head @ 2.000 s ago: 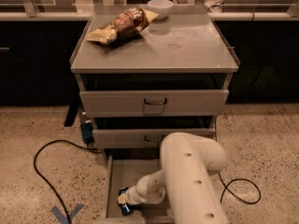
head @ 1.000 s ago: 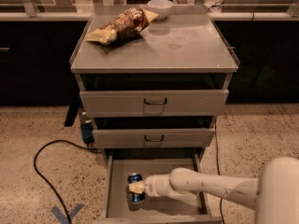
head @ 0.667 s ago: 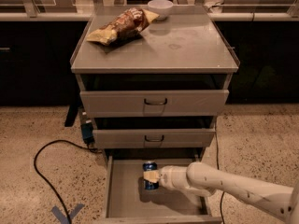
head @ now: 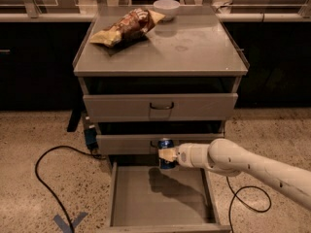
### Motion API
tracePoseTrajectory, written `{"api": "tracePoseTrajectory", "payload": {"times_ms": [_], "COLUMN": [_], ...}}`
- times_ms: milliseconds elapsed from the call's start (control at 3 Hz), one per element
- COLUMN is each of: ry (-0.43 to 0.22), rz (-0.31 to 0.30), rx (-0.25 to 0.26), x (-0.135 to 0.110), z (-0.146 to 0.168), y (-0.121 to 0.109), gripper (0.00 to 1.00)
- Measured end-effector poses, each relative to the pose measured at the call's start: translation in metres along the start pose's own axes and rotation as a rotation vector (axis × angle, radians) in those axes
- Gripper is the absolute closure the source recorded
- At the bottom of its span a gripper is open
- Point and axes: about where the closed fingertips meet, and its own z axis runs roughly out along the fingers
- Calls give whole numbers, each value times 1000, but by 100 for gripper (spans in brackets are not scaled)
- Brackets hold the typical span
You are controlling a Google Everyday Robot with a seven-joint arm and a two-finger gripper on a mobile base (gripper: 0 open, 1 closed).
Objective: Pick pepsi can from bottom drawer and place on counter
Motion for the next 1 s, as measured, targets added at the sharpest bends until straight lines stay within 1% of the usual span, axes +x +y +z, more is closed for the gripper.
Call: {"api": "tracePoseTrajectory", "payload": {"times_ms": [333,667,1000], "ry": [0,-10,-70], "rz": [0,-58,-147], "rx": [0,16,45], "x": [0,-22,-76], "z": [0,-14,-62], "y": [0,9,36], "gripper": [100,100,100]}}
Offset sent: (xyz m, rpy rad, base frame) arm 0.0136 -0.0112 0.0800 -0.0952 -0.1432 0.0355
